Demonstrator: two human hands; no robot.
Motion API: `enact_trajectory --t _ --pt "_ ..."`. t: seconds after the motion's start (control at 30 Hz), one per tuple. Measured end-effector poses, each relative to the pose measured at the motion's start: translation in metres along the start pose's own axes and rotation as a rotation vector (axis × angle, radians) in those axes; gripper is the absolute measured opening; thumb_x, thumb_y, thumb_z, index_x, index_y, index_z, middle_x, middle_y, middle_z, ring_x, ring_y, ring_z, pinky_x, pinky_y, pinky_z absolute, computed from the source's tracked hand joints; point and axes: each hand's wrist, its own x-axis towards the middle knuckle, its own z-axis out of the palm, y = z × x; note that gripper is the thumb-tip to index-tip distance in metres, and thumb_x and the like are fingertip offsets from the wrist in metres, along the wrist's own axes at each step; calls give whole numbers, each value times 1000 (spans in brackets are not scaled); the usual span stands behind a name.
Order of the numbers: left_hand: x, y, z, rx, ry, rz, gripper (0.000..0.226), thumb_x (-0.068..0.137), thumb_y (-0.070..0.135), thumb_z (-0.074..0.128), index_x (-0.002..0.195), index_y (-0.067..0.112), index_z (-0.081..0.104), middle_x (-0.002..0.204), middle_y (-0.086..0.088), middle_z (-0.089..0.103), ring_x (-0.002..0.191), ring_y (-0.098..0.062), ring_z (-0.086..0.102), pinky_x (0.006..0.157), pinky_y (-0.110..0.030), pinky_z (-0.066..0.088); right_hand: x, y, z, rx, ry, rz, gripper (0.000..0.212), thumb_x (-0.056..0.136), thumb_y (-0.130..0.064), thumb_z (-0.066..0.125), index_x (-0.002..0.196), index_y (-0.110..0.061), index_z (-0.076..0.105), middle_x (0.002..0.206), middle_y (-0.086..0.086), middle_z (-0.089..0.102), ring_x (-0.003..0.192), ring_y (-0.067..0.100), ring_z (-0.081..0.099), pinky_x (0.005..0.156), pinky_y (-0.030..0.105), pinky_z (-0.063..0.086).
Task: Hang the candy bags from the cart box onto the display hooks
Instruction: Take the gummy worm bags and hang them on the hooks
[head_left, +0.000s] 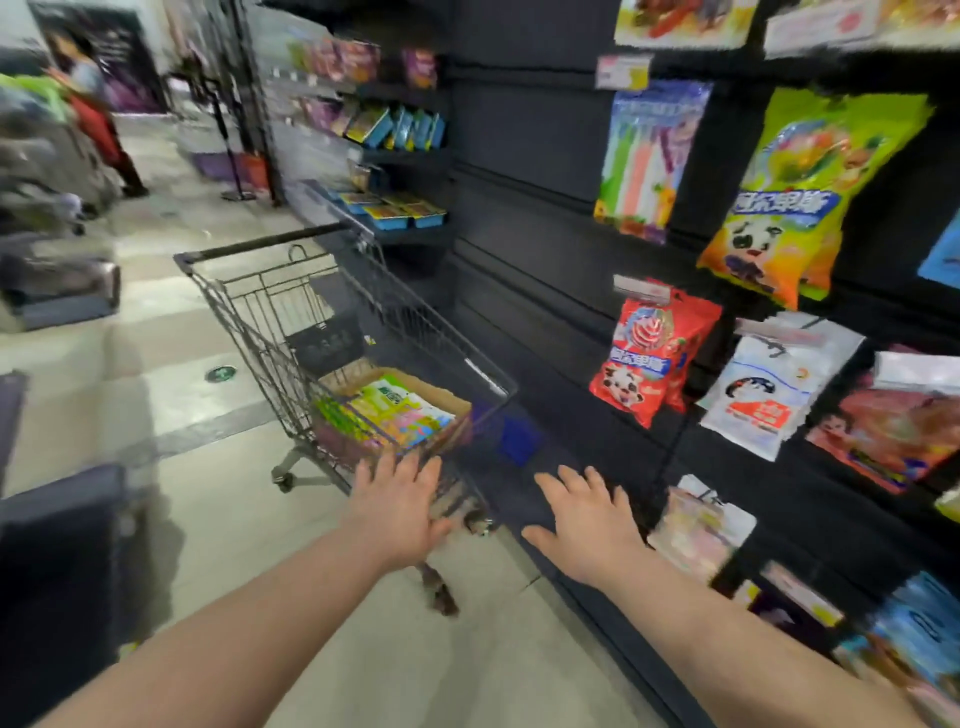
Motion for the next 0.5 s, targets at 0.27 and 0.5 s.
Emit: enact_trajectory --t 0.27,0.5 --pt "-7 -126 15 -12 5 -133 83 90 68 36 154 21 10 161 -5 14 149 -30 8 115 -51 19 54 -108 14 -37 -51 -95 72 90 -55 48 150 -28 19 161 2 13 148 31 5 115 57 9" --pt "17 -172 29 -36 -15 -172 83 89 67 37 153 20 11 161 -6 16 148 -32 9 114 -51 18 112 -136 13 -47 -76 -100 72 89 -53 49 150 -29 19 160 1 15 148 31 6 115 55 10"
